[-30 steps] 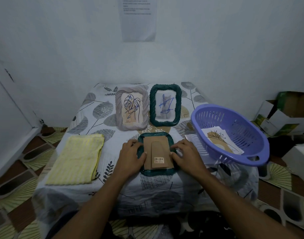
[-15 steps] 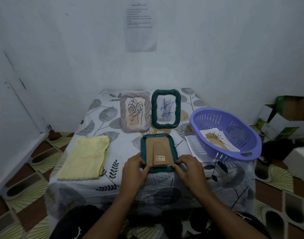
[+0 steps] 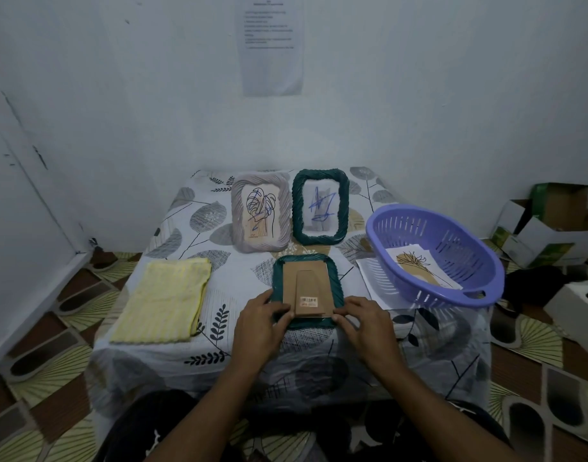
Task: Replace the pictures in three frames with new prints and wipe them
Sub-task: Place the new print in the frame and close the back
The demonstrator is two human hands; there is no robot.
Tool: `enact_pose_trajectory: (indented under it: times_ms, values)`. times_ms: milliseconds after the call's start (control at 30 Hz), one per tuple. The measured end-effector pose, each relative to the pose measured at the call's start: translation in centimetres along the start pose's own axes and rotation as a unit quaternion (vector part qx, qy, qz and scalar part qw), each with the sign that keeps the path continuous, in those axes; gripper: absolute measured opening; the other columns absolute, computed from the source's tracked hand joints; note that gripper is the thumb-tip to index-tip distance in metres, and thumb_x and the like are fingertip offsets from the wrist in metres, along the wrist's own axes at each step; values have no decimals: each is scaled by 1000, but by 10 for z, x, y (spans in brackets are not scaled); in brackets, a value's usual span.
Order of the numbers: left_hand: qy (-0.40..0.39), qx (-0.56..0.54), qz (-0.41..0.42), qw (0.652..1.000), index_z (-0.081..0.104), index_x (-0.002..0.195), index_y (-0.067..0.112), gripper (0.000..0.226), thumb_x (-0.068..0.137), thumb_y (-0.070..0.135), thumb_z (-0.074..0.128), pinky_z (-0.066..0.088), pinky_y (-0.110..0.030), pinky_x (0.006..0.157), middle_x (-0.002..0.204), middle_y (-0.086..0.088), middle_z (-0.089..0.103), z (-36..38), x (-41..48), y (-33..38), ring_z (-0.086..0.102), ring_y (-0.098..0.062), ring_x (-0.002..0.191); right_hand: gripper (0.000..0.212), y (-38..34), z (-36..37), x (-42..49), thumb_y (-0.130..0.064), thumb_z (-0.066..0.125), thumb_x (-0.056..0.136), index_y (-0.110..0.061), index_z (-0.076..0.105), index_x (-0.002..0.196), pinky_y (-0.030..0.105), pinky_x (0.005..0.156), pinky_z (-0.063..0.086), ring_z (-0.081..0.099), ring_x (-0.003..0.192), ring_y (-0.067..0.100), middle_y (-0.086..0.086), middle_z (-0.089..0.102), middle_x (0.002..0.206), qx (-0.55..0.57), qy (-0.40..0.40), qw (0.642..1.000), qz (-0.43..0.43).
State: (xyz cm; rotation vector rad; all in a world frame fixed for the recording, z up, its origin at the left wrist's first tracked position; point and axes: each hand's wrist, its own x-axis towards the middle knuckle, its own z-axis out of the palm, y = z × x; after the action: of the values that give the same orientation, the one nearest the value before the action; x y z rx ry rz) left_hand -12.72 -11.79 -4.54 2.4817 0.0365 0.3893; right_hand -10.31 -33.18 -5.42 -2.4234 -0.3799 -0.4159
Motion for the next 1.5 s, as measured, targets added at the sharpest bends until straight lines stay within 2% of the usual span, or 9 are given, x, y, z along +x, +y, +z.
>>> enact_pose_trajectory:
  times_ms: [167,300,367,433,567,833,1067,1333,1500]
  values:
    - [50,-27,-36,998,62,90,14,36,75,44,76,48,-30,67,88,0,67,-3,-5,2,60,-16,81,2,2,2,-2,-29,67,88,-30,69,88,38,71,45,56,88,18,-10,64,99,-41,0,999,-32]
    - [59,-50,-48,996,67,91,12,37,73,44,78,50,-33,66,79,2,68,-1,-5,3,62,-15,75,14,1,4,-2,-29,60,90,-31,69,100,38,75,43,54,95,19,-8,64,106,-51,-2,999,-21]
    - [50,-63,-53,995,69,95,11,38,74,43,77,50,-30,68,83,3,70,2,-6,1,63,-14,77,23,2,5,-1,-33,54,90,-30,71,105,39,77,43,54,98,20,-5,63,108,-47,-6,999,-12]
    - [46,-87,-58,994,68,80,15,27,74,38,79,51,-30,74,107,-3,72,4,-6,-2,65,-16,90,28,2,5,0,-36,51,88,-29,73,104,40,78,43,54,99,22,-4,63,108,-39,-11,999,-7]
    - [32,-110,-45,992,71,75,15,17,76,30,78,51,-35,88,137,-7,55,2,-8,-1,61,-19,113,28,2,5,1,-35,52,85,-29,74,101,42,78,45,56,98,25,-2,63,105,-37,-14,999,-2]
    - [25,-75,0,997,70,96,16,20,82,30,73,40,-26,93,138,-7,55,-3,-11,-1,53,-21,122,11,-1,1,2,-27,63,88,-31,68,97,38,80,43,54,98,19,-7,62,103,-18,-33,999,10]
    - [30,-88,-1,996,68,77,12,16,83,25,73,42,-29,93,133,-11,59,-2,-9,-1,49,-19,129,17,-3,-1,1,-26,67,85,-36,55,78,41,74,46,53,84,17,-18,57,84,-9,-14,1000,-9]
    - [14,-70,16,997,68,78,17,14,85,29,70,46,-37,92,133,-11,58,-4,-8,-1,51,-25,125,5,-5,-3,1,-26,66,86,-31,64,84,40,76,47,56,86,17,-13,65,88,-12,-23,1000,-14]
    - [31,-42,16,998,62,87,17,14,91,30,60,34,-23,79,108,0,58,-6,6,-2,52,-20,106,8,-19,-12,21,-22,54,94,-20,62,95,30,65,44,61,76,18,2,68,82,23,-31,997,72]
